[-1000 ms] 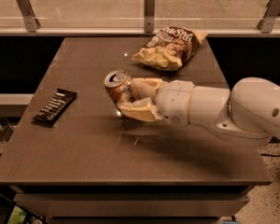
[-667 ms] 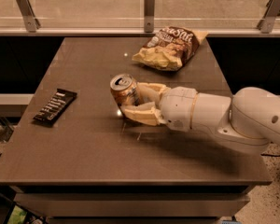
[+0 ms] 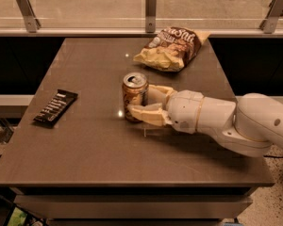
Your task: Place orange can upright
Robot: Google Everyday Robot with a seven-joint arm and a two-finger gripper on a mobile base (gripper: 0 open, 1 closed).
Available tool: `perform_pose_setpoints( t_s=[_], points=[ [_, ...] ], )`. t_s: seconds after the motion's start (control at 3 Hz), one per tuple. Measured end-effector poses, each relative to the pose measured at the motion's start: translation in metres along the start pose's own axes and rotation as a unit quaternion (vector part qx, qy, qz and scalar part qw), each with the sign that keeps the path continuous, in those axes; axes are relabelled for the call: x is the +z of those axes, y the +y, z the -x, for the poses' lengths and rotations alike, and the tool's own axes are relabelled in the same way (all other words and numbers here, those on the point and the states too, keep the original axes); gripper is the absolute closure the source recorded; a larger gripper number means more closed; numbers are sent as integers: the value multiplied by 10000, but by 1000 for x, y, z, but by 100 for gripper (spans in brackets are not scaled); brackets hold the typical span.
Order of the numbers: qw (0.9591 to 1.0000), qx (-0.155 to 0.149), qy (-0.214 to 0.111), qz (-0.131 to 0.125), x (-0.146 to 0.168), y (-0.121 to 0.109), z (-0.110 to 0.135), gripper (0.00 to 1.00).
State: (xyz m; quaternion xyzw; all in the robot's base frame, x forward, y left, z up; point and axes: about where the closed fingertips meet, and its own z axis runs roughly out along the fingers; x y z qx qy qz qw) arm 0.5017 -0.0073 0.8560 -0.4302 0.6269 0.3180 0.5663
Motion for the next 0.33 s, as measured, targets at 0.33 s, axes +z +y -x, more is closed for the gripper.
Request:
perform_pose_setpoints(
  t_s=[0.33],
  points=[
    [10000, 0, 0, 1, 0, 0, 1, 82]
  ],
)
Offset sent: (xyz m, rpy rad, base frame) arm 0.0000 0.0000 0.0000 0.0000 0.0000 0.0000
